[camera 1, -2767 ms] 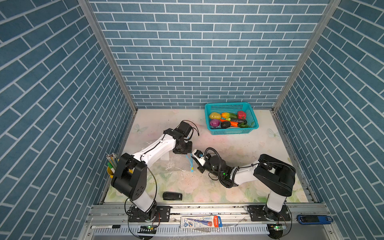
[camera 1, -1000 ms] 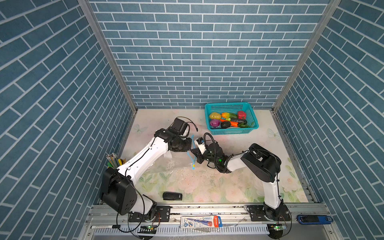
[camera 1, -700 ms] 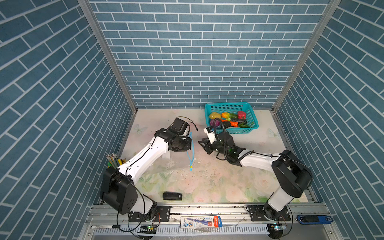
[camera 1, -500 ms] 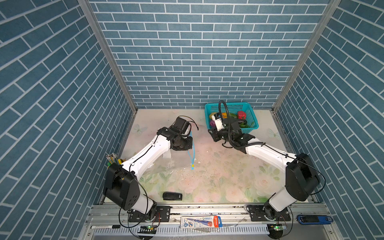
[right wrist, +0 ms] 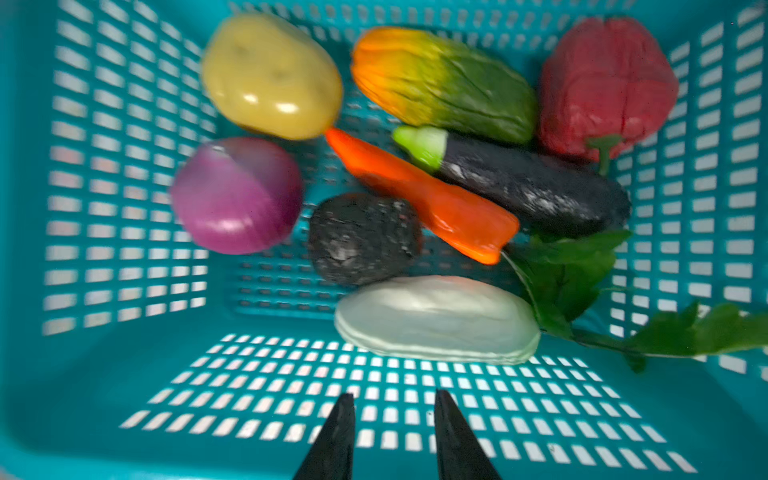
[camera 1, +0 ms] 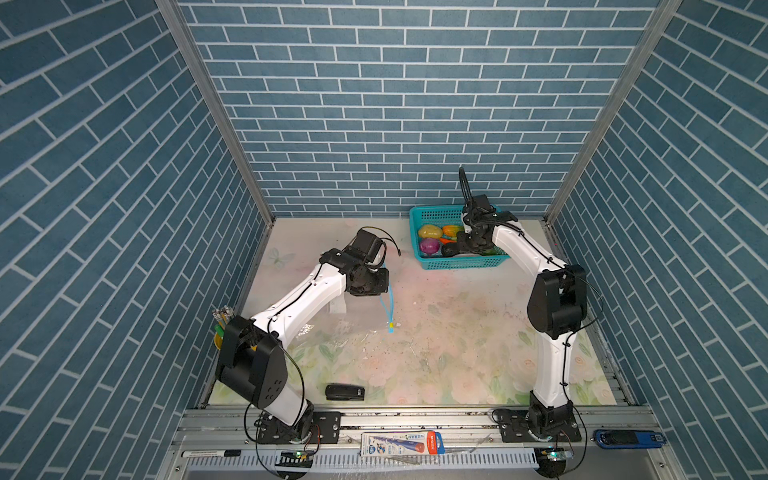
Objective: Place the food in the zip-top bag and seal the zipper
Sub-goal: 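Lower the open right gripper into the teal basket toward the purple onion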
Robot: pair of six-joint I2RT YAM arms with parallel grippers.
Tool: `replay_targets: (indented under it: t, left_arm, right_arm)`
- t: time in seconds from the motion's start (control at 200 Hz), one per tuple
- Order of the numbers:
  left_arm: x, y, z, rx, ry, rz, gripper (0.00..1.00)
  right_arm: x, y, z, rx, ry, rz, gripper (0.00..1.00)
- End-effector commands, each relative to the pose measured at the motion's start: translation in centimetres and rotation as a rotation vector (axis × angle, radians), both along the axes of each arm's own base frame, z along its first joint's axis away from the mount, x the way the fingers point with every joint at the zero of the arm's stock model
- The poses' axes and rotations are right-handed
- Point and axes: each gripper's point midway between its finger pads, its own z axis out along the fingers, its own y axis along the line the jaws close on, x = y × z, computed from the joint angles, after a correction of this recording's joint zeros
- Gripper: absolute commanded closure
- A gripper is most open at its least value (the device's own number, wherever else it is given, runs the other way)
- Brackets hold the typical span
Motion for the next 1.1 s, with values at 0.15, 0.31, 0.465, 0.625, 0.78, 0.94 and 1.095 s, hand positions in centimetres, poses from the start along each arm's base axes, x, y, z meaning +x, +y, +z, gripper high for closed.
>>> replay_targets:
  t: [0.15,0.31,0.465,0.625,0.78,0.94,1.095]
  left_arm:
    - [0.5,-1.0,0.3,-0.026,0.001,-0.014,1.0]
    - [0.7,-1.3,0.2,-0.035,0.006,-0.018,1.0]
    - [0.8,-1.4,0.1,-0.04,0.007,-0.018,1.0]
    - [0.7,-1.4,0.1,-0.042,0.008,-0.017,1.0]
    - [0.7,-1.5,0.2,-0.047,0.005,-0.019,1.0]
    - [0.6,-1.5,0.1,-0.048,0.007,-0.02,1.0]
    - [0.7,-1.6,0.1,-0.048,0.006,-0.021,1.0]
  right_arm:
    - [-1.9,-2.9,-1.9,-0.069,0.193,-0.035,0.7]
    - [-2.3,-3.0,-2.1,-0.073,0.201,-0.022,0.7]
    - [-2.8,-3.1,-1.9,-0.076,0.206,-0.015,0.7]
    - [-3.3,-3.2,-2.6,-0.079,0.219,0.003,0.7]
    - [-4.1,-3.2,-1.5,-0.075,0.2,0.019,0.7]
    - [-4.7,-3.4,-1.5,-0.086,0.193,0.032,0.7]
    - [-5.3,-3.3,-1.8,-0.093,0.2,0.044,0.7]
